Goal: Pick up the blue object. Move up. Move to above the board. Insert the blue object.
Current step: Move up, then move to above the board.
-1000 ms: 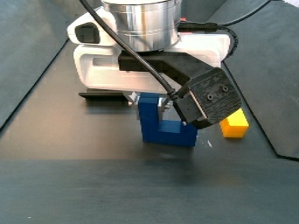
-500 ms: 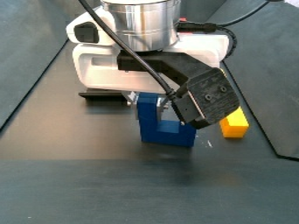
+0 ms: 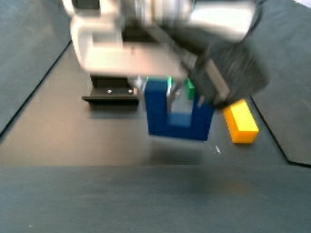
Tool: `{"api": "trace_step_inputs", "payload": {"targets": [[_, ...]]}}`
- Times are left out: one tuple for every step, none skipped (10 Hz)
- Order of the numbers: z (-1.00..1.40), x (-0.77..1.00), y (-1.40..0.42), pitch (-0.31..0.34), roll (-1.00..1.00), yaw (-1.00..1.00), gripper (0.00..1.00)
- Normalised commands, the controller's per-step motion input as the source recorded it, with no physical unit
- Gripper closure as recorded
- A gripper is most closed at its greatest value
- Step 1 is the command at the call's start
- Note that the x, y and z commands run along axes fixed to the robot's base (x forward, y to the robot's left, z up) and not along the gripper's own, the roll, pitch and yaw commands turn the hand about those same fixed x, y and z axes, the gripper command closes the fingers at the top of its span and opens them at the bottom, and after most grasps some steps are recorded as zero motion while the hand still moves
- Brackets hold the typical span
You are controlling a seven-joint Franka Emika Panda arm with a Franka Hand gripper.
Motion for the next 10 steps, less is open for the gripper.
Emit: {"api": "trace_step_inputs", "payload": {"targets": [[0.19, 0.02, 0.0, 0.011, 0.05, 0.01, 1.0], [1.4, 0.0, 0.0, 0.0, 0.0, 0.0, 1.0], [1.4, -0.02, -0.01, 0.028, -0.02, 0.0, 1.0], [1.4, -0.03, -0.01, 0.033, 0.01, 0.0, 1.0], [1.4, 0.01, -0.01, 0.026, 0.01, 0.01, 1.0], [1.4, 0.02, 0.01, 0.075, -0.01, 0.0, 1.0], [0.76, 0.02, 0.0, 0.088, 0.01, 0.01, 1.0], [0.48, 0.03, 0.0, 0.077, 0.01, 0.0, 1.0], [0.25, 0.04, 0.01, 0.066, 0.0, 0.0, 1.0], [0.18, 0.02, 0.01, 0.07, 0.0, 0.0, 1.0]]}}
